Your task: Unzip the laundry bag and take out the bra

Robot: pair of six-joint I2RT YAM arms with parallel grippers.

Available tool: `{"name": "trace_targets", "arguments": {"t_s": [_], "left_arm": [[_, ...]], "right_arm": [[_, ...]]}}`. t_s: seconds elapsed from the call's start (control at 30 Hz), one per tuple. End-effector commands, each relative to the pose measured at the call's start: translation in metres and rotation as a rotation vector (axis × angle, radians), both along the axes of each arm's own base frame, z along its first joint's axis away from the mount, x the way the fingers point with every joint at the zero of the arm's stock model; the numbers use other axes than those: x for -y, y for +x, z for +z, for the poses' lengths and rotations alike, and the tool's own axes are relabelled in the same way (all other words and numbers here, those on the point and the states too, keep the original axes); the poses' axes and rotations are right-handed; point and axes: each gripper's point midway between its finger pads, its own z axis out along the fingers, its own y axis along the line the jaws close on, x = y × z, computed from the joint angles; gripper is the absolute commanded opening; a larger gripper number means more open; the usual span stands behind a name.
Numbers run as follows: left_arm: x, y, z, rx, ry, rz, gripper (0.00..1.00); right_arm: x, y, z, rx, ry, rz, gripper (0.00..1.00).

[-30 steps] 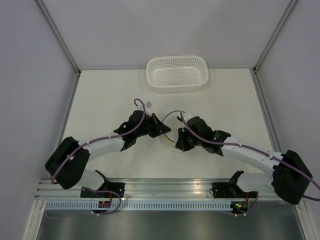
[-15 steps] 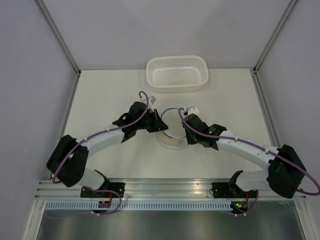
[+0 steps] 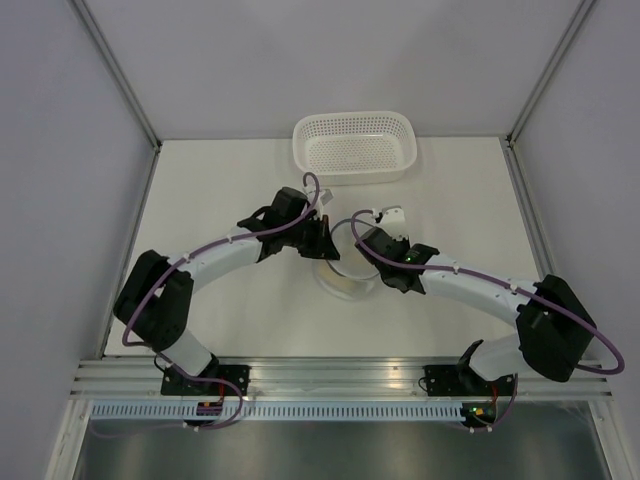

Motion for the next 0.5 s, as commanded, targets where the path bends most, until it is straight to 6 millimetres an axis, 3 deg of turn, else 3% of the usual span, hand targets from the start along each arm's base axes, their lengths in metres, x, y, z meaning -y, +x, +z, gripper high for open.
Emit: {"name": "trace_targets", "arguments": {"t_s": [0.0, 0.2, 0.27, 0.3, 0.33, 0.4, 0.47], "left_arm": [[-0.006, -0.019, -0.011, -0.039, 0.066, -0.152, 0.02], [-0.001, -0.011, -0.008, -0.027, 0.080, -0.177, 0.02], [-0.002, -0.005, -0.003, -0.010, 0.085, -0.137, 0.21], [-0.003, -0.003, 0.000, -0.004, 0.086, -0.119, 0.37], [-0.005, -0.002, -0.001, -0.017, 0.091, -0.079, 0.69], [-0.015, 0.008, 0.007, 0.024, 0.117, 0.018, 0.85], [-0.028, 0.014, 0.006, 0.026, 0.148, 0.143, 0.92]], "right_arm": [[0.021, 0.016, 0.030, 0.149, -0.051, -0.095, 0.00], [0.017, 0.016, 0.024, 0.140, -0.038, -0.080, 0.00], [0.012, 0.014, 0.022, 0.127, -0.014, -0.063, 0.01], [0.012, 0.013, 0.019, 0.117, -0.008, -0.054, 0.00], [0.008, 0.012, 0.018, 0.115, 0.013, -0.046, 0.00], [0.004, 0.008, 0.014, 0.094, 0.042, -0.027, 0.00], [0.000, 0.005, 0.012, 0.083, 0.074, -0.011, 0.00]]}}
